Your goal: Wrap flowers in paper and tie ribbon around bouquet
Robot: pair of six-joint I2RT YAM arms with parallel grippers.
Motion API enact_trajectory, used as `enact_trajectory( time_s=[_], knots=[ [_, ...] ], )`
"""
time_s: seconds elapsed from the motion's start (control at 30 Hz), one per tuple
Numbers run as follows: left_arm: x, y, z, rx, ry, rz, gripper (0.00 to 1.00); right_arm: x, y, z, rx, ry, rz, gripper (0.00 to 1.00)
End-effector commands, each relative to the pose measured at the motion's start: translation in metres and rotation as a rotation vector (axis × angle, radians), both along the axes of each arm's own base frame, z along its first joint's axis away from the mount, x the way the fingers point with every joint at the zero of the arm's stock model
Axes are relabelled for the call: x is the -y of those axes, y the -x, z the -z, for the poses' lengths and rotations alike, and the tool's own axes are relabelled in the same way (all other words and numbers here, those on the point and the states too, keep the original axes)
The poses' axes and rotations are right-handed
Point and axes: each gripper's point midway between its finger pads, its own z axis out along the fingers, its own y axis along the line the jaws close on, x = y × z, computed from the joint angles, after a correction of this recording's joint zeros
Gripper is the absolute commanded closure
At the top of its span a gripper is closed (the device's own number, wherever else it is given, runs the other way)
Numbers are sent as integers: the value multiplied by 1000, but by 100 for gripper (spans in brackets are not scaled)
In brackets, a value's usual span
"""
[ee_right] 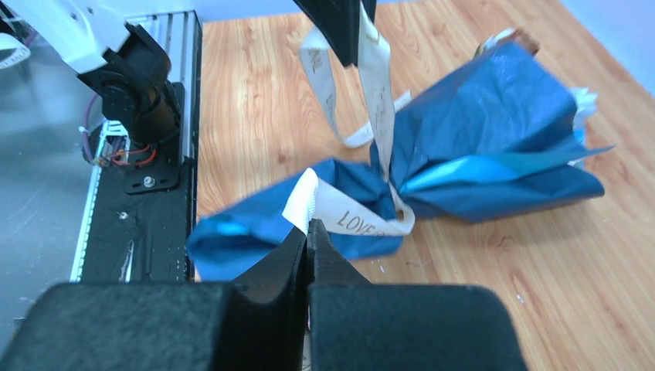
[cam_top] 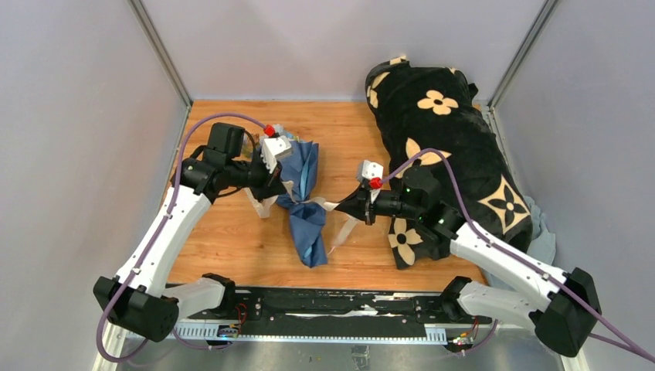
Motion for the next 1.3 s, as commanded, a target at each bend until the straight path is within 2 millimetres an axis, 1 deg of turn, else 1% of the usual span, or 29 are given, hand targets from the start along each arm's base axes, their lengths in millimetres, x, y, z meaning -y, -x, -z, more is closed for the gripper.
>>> enact_trajectory(
  time_s=[0.0, 0.1, 0.17, 0.2, 0.23, 0.27, 0.3, 0.33, 0.37, 0.4, 0.43, 0.47, 0.5, 0.53, 0.57, 0.6, 0.63, 0.7, 0.73, 0.77, 0.8, 0.83, 0.9, 0.97, 1.03, 1.1, 1.13, 1.2, 1.27],
  knots=[
    [17, 17, -19, -40, 75, 34, 100, 7, 18, -19, 22, -40, -35, 100],
    [14, 20, -4, -64, 45, 35, 100, 13, 16, 3, -8, 28, -8, 100],
    [4, 15, 11, -66, -16, -5, 100, 15, 15, 27, -77, 90, 10, 89],
    [-1, 13, 17, -64, -46, -21, 100, 17, 14, 38, -100, 123, 27, 88],
    [-7, 12, 23, -56, -81, -37, 100, 22, 10, 47, -114, 156, 57, 89],
    [-13, 10, 29, -46, -119, -49, 100, 26, 4, 53, -115, 181, 96, 92],
    [-22, 8, 37, -33, -170, -66, 100, 29, -3, 55, -110, 191, 132, 99],
    [-33, 6, 48, -15, -234, -74, 99, 32, -7, 54, -112, 200, 153, 100],
    [-44, 4, 59, -5, -302, -82, 90, 32, -8, 51, -114, 204, 160, 100],
    [-56, 3, 71, -7, -368, -100, 74, 31, -8, 49, -110, 203, 155, 100],
    [-66, 1, 81, -3, -433, -96, 51, 28, -9, 40, -99, 188, 141, 100],
    [-74, -1, 85, 2, -481, -104, 35, 25, -9, 34, -88, 174, 135, 100],
    [-78, 0, 86, 4, -505, -100, 28, 21, -10, 28, -80, 160, 129, 100],
    [-76, 0, 79, 17, -494, -81, 26, 16, -13, 17, -62, 120, 126, 100],
    [-67, 6, 73, 19, -450, -39, 25, 10, -14, 8, -54, 83, 120, 100],
    [-54, 12, 59, 37, -382, 14, 24, 4, -17, -2, -52, 46, 115, 100],
    [-34, 24, 45, 48, -287, 96, 24, -4, -22, -16, -39, -3, 111, 100],
    [-11, 43, 20, 78, -194, 217, 26, -14, -29, -28, -57, -31, 109, 100],
    [-3, 50, 13, 88, -169, 254, 29, -18, -34, -33, -66, -30, 112, 100],
    [2, 56, 11, 101, -165, 285, 31, -22, -40, -38, -69, -29, 119, 100],
    [6, 64, 14, 106, -180, 332, 32, -26, -44, -33, -95, -15, 128, 100],
    [9, 74, 22, 115, -222, 411, 32, -31, -48, -32, -118, -14, 134, 100],
    [11, 82, 43, 124, -325, 505, 31, -37, -54, -25, -146, -19, 132, 100],
    [18, 94, 62, 173, -403, 662, 30, -44, -58, -24, -148, -48, 113, 100],
    [35, 99, 75, 249, -422, 760, 29, -49, -67, -21, -166, -59, 115, 100],
    [59, 98, 83, 349, -393, 804, 30, -54, -75, -19, -193, -69, 111, 100],
    [67, 98, 93, 396, -390, 834, 29, -57, -76, -22, -198, -84, 100, 100],
    [86, 93, 106, 500, -379, 876, 28, -60, -78, -36, -173, -120, 86, 100],
    [93, 87, 126, 534, -395, 915, 26, -59, -80, -52, -124, -131, 84, 100]
  ],
)
